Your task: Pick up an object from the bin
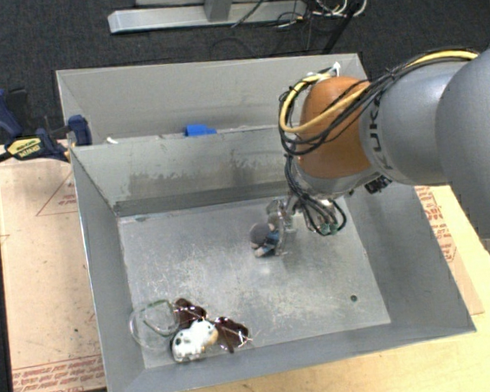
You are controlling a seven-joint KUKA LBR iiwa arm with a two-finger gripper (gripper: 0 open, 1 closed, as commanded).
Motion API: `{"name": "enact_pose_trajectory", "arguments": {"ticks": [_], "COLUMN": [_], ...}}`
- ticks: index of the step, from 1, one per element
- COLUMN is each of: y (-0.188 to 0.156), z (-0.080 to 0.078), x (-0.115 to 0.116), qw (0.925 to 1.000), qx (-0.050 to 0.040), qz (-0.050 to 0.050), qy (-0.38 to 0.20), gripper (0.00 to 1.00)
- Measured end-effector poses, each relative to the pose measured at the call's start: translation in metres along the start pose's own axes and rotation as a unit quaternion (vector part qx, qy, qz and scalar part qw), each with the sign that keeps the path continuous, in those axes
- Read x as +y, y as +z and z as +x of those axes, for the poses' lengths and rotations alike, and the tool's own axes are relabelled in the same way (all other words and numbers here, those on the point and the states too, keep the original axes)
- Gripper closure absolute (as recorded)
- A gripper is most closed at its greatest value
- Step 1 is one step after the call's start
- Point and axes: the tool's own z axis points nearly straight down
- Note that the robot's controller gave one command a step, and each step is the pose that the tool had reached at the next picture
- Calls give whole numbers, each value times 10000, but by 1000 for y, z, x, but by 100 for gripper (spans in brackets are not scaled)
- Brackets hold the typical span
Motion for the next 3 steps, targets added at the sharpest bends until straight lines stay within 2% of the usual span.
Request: {"name": "enact_pose_trajectory", "arguments": {"ticks": [2, 3], "y": [-21, -36], "z": [2, 0], "x": [0, 0], "qw": [10000, 10000], "qx": [38, 9], "qz": [2, 2], "qy": [0, -1], "gripper": [100, 100]}}
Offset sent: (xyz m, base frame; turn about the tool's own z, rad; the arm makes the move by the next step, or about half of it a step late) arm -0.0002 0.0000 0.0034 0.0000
